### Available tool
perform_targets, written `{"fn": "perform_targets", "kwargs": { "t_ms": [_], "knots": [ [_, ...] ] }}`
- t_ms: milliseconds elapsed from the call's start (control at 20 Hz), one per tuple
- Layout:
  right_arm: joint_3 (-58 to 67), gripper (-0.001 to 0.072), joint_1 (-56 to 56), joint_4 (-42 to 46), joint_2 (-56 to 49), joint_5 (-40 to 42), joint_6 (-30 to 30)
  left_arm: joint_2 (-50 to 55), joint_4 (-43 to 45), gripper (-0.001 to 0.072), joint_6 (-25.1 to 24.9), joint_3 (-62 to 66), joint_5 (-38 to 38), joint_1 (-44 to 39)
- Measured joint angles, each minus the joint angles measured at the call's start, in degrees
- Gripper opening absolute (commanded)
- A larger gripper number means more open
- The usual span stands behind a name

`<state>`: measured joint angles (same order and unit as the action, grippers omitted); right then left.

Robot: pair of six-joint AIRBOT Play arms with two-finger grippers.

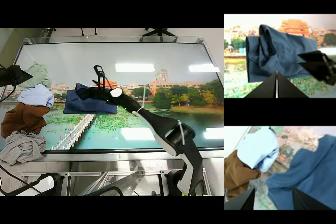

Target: Fold the shirts.

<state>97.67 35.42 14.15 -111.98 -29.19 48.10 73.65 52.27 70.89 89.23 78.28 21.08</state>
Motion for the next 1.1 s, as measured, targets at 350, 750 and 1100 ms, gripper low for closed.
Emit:
{"fn": "perform_targets", "kwargs": {
  "t_ms": [350,750,1100],
  "knots": [
    [0.3,0.0643,-16.1,30.1,4.1,-21.8,25.3,-0.5,0.0,0.0012,-0.9,-1.5,0.3,0.1],
    [0.3,0.0638,-18.8,33.4,-3.9,-28.4,33.6,-0.5,0.0,0.0013,-1.0,-1.6,1.0,0.1],
    [2.0,0.0023,-15.1,26.4,-7.5,-27.3,31.3,-0.5,0.1,0.0013,-1.4,-1.6,1.3,0.1]
  ]
}}
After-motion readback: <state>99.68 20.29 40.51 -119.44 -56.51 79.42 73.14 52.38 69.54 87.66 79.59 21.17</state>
